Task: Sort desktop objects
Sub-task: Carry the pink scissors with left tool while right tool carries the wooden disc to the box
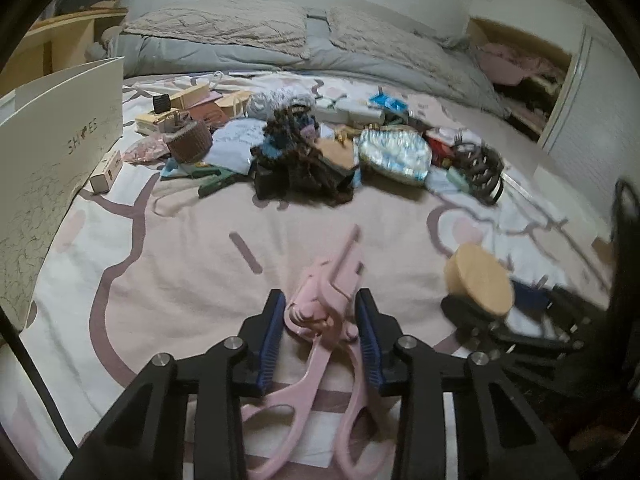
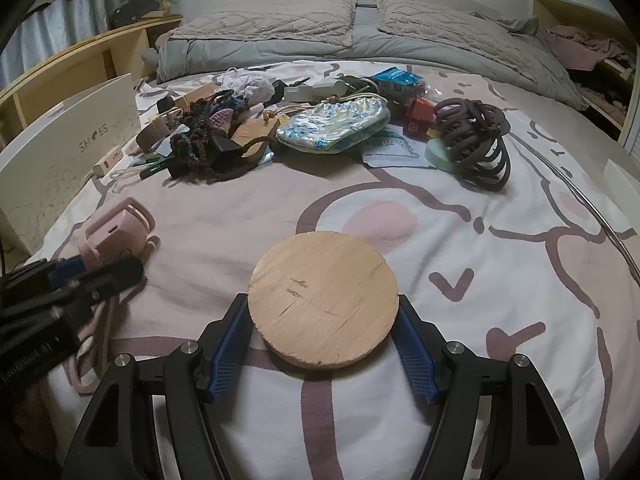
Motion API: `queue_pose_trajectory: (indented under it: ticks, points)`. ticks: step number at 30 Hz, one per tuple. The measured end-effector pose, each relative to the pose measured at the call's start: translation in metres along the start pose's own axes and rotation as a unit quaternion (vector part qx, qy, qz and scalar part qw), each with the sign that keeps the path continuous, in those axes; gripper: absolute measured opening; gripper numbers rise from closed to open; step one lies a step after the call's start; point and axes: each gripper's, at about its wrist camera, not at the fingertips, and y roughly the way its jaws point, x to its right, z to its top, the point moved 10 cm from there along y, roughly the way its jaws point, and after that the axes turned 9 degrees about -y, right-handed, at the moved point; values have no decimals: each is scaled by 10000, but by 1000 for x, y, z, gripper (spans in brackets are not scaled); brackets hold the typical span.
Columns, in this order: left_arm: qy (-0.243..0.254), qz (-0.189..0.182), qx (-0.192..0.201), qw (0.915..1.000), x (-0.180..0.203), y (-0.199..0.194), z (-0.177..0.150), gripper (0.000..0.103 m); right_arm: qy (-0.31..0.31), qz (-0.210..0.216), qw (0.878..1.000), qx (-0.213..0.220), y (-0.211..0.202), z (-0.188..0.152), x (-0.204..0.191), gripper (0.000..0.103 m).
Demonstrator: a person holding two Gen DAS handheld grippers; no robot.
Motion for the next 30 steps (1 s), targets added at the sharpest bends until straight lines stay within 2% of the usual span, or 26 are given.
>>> queue_pose_trajectory:
  ticks: [8,20,30]
  points:
    - [60,-119,99,9999,12,-11,6,35,15,48,10000,-17,-1,1,0,69]
    - [-32,54,116,9999,2,-11,11,35,147,178,9997,-7,-7,5,3,68]
    - [-140,163,269,9994,-10,-20,28,35,-105,182,9997,142,-16,19,-1,68]
